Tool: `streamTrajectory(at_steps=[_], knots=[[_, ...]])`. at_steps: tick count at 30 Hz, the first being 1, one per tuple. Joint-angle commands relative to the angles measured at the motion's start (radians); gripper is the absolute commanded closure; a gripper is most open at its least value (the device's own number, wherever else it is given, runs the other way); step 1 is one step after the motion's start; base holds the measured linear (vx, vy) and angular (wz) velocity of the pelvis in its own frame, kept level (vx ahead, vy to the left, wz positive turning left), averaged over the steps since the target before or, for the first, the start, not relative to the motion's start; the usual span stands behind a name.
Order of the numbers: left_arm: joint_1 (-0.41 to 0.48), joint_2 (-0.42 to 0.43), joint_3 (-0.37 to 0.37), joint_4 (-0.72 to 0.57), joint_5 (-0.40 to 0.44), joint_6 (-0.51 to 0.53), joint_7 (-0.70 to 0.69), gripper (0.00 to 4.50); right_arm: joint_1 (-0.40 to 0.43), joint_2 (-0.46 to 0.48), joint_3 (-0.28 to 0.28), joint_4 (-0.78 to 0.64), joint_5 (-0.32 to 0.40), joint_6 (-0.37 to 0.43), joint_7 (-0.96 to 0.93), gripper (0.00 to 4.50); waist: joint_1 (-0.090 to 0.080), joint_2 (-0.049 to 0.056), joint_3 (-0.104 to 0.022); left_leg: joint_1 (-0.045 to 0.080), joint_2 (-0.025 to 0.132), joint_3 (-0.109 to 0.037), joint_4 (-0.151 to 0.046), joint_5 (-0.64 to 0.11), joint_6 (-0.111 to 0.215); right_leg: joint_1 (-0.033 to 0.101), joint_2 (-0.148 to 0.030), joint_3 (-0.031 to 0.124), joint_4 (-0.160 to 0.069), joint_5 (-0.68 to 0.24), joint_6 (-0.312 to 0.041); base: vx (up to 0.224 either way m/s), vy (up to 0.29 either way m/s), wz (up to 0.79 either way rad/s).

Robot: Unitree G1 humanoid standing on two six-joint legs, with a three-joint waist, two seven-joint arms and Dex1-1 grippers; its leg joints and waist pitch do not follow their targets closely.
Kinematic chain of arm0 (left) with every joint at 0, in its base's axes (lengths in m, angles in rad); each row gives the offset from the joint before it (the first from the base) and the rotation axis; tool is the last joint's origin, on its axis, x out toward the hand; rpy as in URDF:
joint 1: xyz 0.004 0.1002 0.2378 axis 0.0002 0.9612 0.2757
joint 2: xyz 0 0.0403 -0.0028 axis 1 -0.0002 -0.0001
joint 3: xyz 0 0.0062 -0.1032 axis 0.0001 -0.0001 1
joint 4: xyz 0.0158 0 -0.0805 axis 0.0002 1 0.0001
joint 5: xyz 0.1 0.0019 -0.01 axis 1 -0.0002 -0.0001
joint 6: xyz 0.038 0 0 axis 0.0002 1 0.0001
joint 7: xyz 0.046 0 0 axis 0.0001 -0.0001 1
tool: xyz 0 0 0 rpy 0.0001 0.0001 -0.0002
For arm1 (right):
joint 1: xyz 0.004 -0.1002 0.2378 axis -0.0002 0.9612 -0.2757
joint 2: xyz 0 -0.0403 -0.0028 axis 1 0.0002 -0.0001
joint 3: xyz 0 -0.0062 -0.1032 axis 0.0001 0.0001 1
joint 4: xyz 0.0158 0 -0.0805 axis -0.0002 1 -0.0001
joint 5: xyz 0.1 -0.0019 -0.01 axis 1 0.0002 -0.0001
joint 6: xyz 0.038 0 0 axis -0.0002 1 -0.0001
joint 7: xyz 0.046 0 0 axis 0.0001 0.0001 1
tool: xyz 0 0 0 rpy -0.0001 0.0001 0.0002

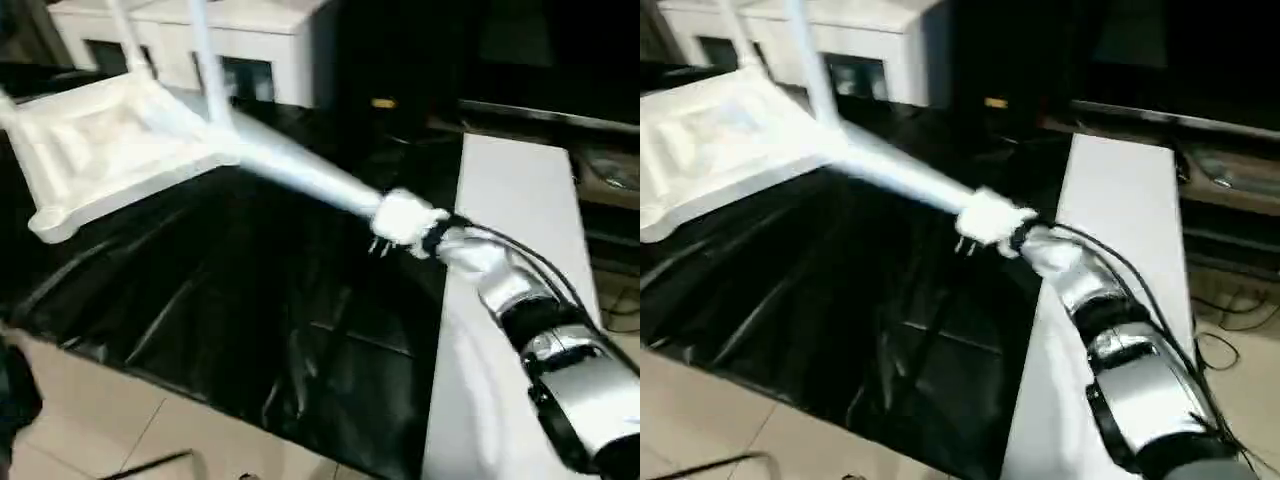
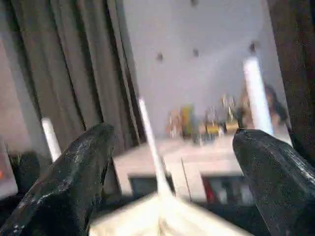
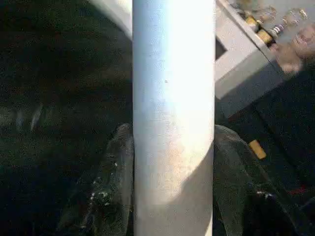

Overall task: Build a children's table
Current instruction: Pick table leg, then move to table

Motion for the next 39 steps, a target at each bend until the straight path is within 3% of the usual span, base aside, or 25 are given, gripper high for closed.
streamTrajectory(at_steps=[1,2,6,8,11,14,16,17,18,23,24,26,27,28,29,30,31,32,33,34,35,36,37,38,39], knots=[[0.057,-0.04,-0.046,-0.055,-0.001,0.036,-0.05,0.16,-0.011,0.057,-0.13,-0.092,0.2,0.14,0.05,2.7,0.01,0.003,-0.075,0.019,0.074,-0.022,-0.086,-0.179,0.061,0.054,-0.067,0.051,-0.05,-0.07,-0.319,0.0,0.0,0.0],[0.128,-0.07,-0.114,-0.116,-0.002,0.07,-0.091,0.16,-0.025,0.103,-0.227,-0.155,0.352,0.297,0.077,2.7,0.019,0.0,-0.075,0.023,0.078,-0.021,-0.089,-0.168,0.066,0.052,-0.062,0.049,-0.049,-0.058,-0.315,0.0,0.0,0.0],[0.198,-0.109,-0.198,-0.195,-0.025,0.098,-0.128,0.16,-0.034,0.133,-0.296,-0.242,0.495,0.474,0.114,2.7,0.047,0.005,-0.082,0.028,0.074,-0.013,-0.086,-0.107,0.063,0.043,-0.058,0.045,-0.04,-0.003,-0.308,0.0,0.0,0.0],[0.247,-0.199,-0.289,-0.302,-0.079,0.14,-0.147,0.16,-0.035,0.143,-0.358,-0.365,0.68,0.712,0.15,2.7,0.061,0.002,-0.085,0.03,0.074,-0.011,-0.085,-0.083,0.052,0.043,-0.057,0.044,-0.038,0.022,-0.303,0.0,0.0,0.0],[0.251,-0.228,-0.307,-0.321,-0.086,0.147,-0.144,0.16,-0.03,0.144,-0.37,-0.398,0.723,0.766,0.155,2.7,0.074,-0.002,-0.085,0.03,0.07,-0.004,-0.086,-0.092,0.034,0.039,-0.057,0.044,-0.041,0.012,-0.289,0.0,0.0,0.0],[0.241,-0.362,-0.301,-0.347,-0.082,0.174,-0.054,0.16,0.019,0.162,-0.429,-0.561,0.856,0.948,0.115,2.7,0.071,-0.002,-0.082,0.027,0.066,-0.008,-0.09,-0.123,-0.001,0.047,-0.062,0.049,-0.051,-0.04,-0.258,0.0,0.0,0.0],[0.242,-0.396,-0.302,-0.352,-0.077,0.194,-0.007,0.16,0.036,0.166,-0.442,-0.607,0.88,0.982,0.095,2.7,0.07,-0.004,-0.082,0.024,0.064,-0.01,-0.092,-0.125,-0.018,0.051,-0.061,0.048,-0.055,-0.051,-0.234,0.0,0.0,0.0],[0.256,-0.419,-0.308,-0.371,-0.072,0.208,0.038,0.16,0.068,0.165,-0.445,-0.666,0.893,1.015,0.069,2.7,0.067,0.01,-0.081,0.024,0.06,-0.01,-0.092,-0.137,-0.03,0.048,-0.06,0.046,-0.059,-0.073,-0.225,0.0,0.0,0.0],[0.263,-0.424,-0.311,-0.379,-0.069,0.206,0.049,0.16,0.079,0.164,-0.446,-0.687,0.897,1.028,0.06,2.7,0.066,0.004,-0.08,0.023,0.061,-0.01,-0.093,-0.139,-0.031,0.05,-0.058,0.047,-0.063,-0.075,-0.217,0.0,0.0,0.0],[0.295,-0.437,-0.319,-0.397,-0.025,0.23,0.13,0.16,0.139,0.163,-0.428,-0.785,0.841,1.01,-0.016,2.7,0.059,0.002,-0.08,0.019,0.055,-0.012,-0.094,-0.135,-0.035,0.051,-0.055,0.045,-0.072,-0.121,-0.185,0.0,0.0,0.0],[0.318,-0.45,-0.314,-0.408,0.005,0.222,0.151,0.16,0.174,0.171,-0.421,-0.82,0.8,0.967,-0.046,2.7,0.06,0.012,-0.082,0.016,0.051,-0.009,-0.091,-0.127,-0.026,0.053,-0.063,0.048,-0.072,-0.129,-0.186,0.0,0.0,0.0],[0.34,-0.46,-0.315,-0.418,0.035,0.219,0.171,0.16,0.218,0.191,-0.417,-0.856,0.764,0.935,-0.097,2.7,0.071,0.0,-0.082,-0.001,0.043,-0.007,-0.067,-0.092,0.069,0.069,-0.12,0.078,-0.095,-0.153,-0.211,0.0,0.0,0.0],[0.345,-0.462,-0.315,-0.42,0.042,0.22,0.179,0.16,0.229,0.2,-0.422,-0.859,0.757,0.927,-0.12,2.7,0.071,0.0,-0.082,-0.001,0.043,-0.007,-0.067,-0.092,0.069,0.069,-0.12,0.078,-0.095,-0.153,-0.211,0.0,0.0,0.0],[0.349,-0.459,-0.32,-0.423,0.051,0.221,0.187,0.16,0.241,0.206,-0.422,-0.863,0.743,0.924,-0.146,2.7,0.087,0.012,-0.09,0.034,0.049,0.004,0.004,-0.095,0.061,0.044,-0.155,0.17,-0.141,-0.262,-0.219,0.0,0.0,0.0],[0.353,-0.457,-0.325,-0.425,0.056,0.226,0.192,0.16,0.253,0.212,-0.421,-0.864,0.733,0.919,-0.163,2.7,0.104,-0.007,-0.086,0.023,0.035,-0.001,0.023,-0.135,0.037,0.059,-0.158,0.207,-0.147,-0.313,-0.229,0.0,0.0,0.0],[0.357,-0.452,-0.332,-0.428,0.063,0.231,0.206,0.16,0.275,0.22,-0.408,-0.877,0.712,0.908,-0.185,2.7,0.126,-0.019,-0.073,-0.018,0.023,-0.039,0.061,-0.164,0.014,0.096,-0.183,0.27,-0.162,-0.389,-0.252,-0.005,0.102,-0.47],[0.358,-0.451,-0.333,-0.428,0.064,0.231,0.207,0.16,0.277,0.221,-0.408,-0.878,0.712,0.908,-0.186,2.7,0.145,-0.015,-0.072,-0.032,0.008,-0.074,0.083,-0.177,-0.011,0.097,-0.161,0.311,-0.162,-0.419,-0.258,-0.007,0.156,-0.62],[0.359,-0.446,-0.337,-0.427,0.069,0.233,0.21,0.16,0.285,0.225,-0.405,-0.884,0.711,0.909,-0.192,2.7,0.148,-0.012,-0.07,-0.029,-0.009,-0.094,0.071,-0.158,-0.019,0.087,-0.103,0.321,-0.158,-0.417,-0.249,-0.007,0.156,-0.62],[0.36,-0.441,-0.342,-0.428,0.073,0.234,0.216,0.16,0.291,0.229,-0.403,-0.893,0.71,0.913,-0.2,2.7,0.148,-0.003,-0.072,-0.015,-0.019,-0.09,0.052,-0.145,-0.021,0.072,-0.061,0.323,-0.157,-0.417,-0.227,-0.031,0.185,-0.45],[0.36,-0.44,-0.339,-0.424,0.075,0.234,0.222,0.16,0.303,0.226,-0.393,-0.891,0.684,0.9,-0.214,2.7,0.136,0.029,-0.083,0.047,-0.014,-0.072,-0.032,-0.072,0.021,0.018,0.042,0.279,-0.13,-0.389,-0.12,-0.055,0.266,-0.38],[0.36,-0.443,-0.335,-0.423,0.078,0.234,0.222,0.16,0.307,0.228,-0.393,-0.891,0.679,0.896,-0.219,2.7,0.082,0.065,-0.088,0.136,0.024,-0.06,-0.091,-0.05,0.138,-0.105,0.109,0.131,-0.003,-0.337,-0.043,-0.055,0.266,-0.38],[0.359,-0.445,-0.332,-0.422,0.081,0.235,0.221,0.16,0.31,0.231,-0.393,-0.892,0.676,0.894,-0.222,2.7,0.053,0.061,-0.095,0.114,0.047,-0.049,-0.112,-0.028,0.191,-0.097,0.089,0.071,0.076,-0.282,-0.042,-0.054,0.326,-0.48],[0.36,-0.445,-0.328,-0.422,0.089,0.236,0.223,0.16,0.314,0.232,-0.393,-0.891,0.673,0.891,-0.227,2.7,0.052,0.051,-0.085,0.101,0.094,-0.019,-0.132,0.036,0.237,-0.099,0.038,0.007,0.109,-0.178,-0.055,-0.06,0.284,-0.46],[0.362,-0.446,-0.324,-0.424,0.089,0.239,0.224,0.16,0.316,0.231,-0.391,-0.888,0.67,0.889,-0.228,2.7,0.05,0.045,-0.081,0.102,0.101,0.008,-0.135,0.064,0.228,-0.102,0.025,-0.015,0.105,-0.131,-0.071,-0.06,0.284,-0.46],[0.363,-0.446,-0.322,-0.425,0.09,0.24,0.225,0.16,0.317,0.231,-0.391,-0.887,0.669,0.888,-0.228,2.7,0.047,0.01,-0.078,0.115,0.105,0.063,-0.129,0.007,0.161,-0.086,-0.012,-0.032,0.076,-0.054,-0.101,-0.064,0.228,-0.45]])
